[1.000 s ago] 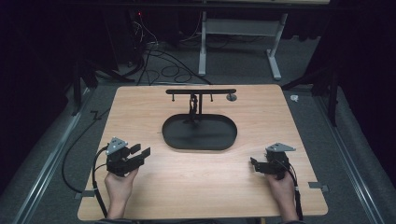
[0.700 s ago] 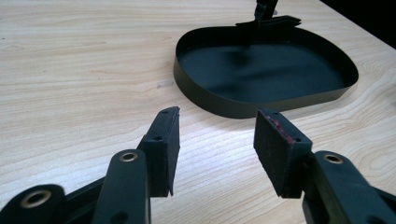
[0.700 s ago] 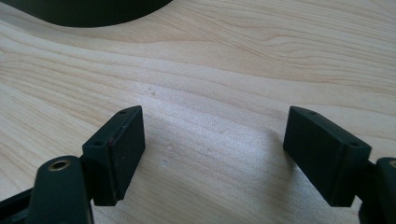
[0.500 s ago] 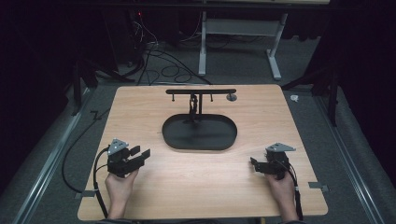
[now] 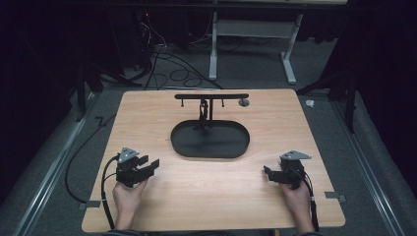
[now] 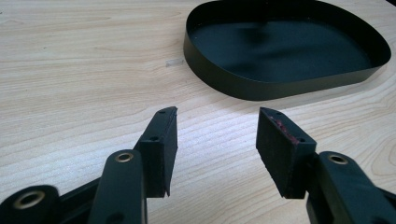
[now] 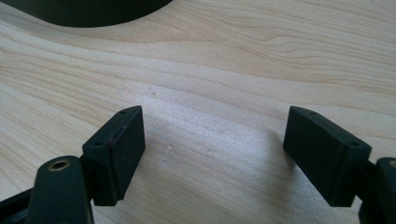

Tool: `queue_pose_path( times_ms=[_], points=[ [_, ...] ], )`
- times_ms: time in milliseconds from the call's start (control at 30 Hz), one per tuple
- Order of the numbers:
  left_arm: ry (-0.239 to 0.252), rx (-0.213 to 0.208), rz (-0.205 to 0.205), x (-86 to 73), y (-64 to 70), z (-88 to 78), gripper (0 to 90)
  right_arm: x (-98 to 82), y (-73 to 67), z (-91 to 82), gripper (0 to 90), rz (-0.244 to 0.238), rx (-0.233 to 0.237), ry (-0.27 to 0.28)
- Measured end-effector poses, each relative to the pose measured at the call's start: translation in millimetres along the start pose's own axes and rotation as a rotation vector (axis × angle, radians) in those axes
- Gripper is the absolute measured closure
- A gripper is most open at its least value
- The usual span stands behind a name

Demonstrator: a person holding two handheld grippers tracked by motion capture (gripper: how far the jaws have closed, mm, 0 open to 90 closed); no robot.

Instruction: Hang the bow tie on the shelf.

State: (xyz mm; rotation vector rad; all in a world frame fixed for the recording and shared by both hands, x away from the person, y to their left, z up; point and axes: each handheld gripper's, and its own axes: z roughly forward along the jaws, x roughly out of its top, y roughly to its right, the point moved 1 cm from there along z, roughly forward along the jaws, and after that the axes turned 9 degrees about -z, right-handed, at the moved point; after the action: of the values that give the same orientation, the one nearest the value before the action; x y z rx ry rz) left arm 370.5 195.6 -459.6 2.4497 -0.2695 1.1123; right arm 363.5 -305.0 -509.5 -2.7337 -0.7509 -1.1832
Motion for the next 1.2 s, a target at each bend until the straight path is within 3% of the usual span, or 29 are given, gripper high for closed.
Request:
queue_pose_path(
  times_ms=[333,533,733,1200],
  points=[
    [0.006,0.029,-0.023,-4.4,-7.4,6.3,46.5,-0.1,-0.2,-0.2,21.8,0.002,0.000,-0.001],
    [-0.012,0.083,-0.006,-11.5,-11.3,13.0,45.3,-0.2,-0.2,-0.2,21.8,0.002,0.000,0.000],
    [-0.024,0.106,-0.018,-18.2,-16.1,20.1,44.5,-0.2,-0.2,-0.2,21.8,0.001,0.000,0.000],
    [-0.051,0.165,0.034,-23.0,-12.4,36.5,43.0,-0.2,-0.2,-0.1,21.8,0.000,0.000,0.002]
  ],
)
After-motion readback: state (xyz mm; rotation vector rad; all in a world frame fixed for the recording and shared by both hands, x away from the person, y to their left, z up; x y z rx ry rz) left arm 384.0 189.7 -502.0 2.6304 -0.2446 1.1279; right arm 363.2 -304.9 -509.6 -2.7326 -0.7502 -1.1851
